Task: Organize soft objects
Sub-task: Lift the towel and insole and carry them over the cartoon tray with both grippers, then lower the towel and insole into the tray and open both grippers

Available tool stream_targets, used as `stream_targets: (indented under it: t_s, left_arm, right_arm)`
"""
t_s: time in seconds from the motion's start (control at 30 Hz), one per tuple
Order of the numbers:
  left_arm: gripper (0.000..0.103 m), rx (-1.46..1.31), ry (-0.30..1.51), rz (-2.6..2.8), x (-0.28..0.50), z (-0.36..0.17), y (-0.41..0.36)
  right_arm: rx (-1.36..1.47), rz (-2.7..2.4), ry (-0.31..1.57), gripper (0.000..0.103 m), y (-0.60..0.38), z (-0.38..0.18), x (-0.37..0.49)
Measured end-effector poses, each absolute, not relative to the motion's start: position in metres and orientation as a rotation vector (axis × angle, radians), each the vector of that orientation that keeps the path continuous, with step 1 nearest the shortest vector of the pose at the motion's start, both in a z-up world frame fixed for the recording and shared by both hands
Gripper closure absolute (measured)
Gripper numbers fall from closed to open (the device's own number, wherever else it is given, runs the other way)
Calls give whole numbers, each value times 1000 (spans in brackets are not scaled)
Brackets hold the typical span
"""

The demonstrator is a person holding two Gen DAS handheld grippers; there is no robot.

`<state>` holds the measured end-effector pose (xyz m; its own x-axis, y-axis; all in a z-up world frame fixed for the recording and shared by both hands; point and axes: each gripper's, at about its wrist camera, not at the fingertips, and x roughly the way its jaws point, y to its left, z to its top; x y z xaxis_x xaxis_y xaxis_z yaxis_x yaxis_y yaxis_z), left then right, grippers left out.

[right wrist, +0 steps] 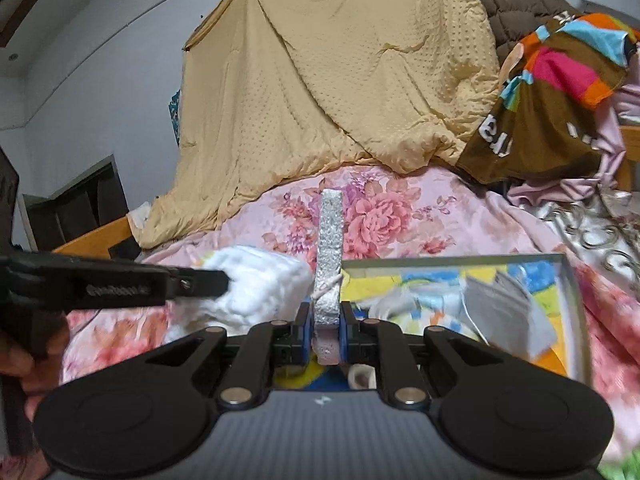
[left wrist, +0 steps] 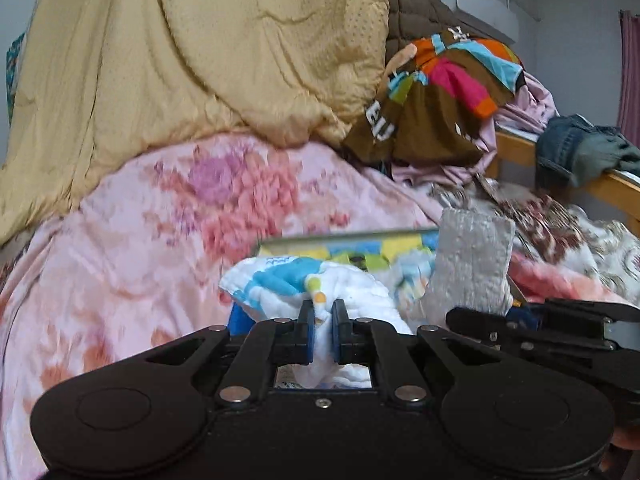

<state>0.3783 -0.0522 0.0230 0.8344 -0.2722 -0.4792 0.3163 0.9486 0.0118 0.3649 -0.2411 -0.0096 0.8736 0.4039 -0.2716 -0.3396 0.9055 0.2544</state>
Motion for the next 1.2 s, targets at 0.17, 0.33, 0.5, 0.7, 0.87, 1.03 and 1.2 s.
stream_targets:
  t_s: [0.17,0.33,0.5,0.7,0.87,1.03,1.2]
  left_arm:
    - [95,6,491,-312,426,7,-52]
    - [95,-32,529,-300,455,-26,-45]
    - [94,-89,583,-279,466,-57,-37]
    - [93,-119,591,-289,473,-76,-36]
    - [91,-171,597,-286,484,-86,-33]
    - [89,-185,599,-296,487,-93,-34]
    - [87,-162,589,-291,484,-94,-38]
  right_arm:
    - [155,416,373,88,-231,-11,407]
    - [158,402,475,88,-220,-25,437]
    - [166,371,524,88,-216,-37,451]
    - [238,352,551,88,-223,-47,470]
    - [262,335,571,88,-224,-59,479]
    - [306,331,588,88,-224,-68,482]
    - [325,323,588,86,-224,-70,483]
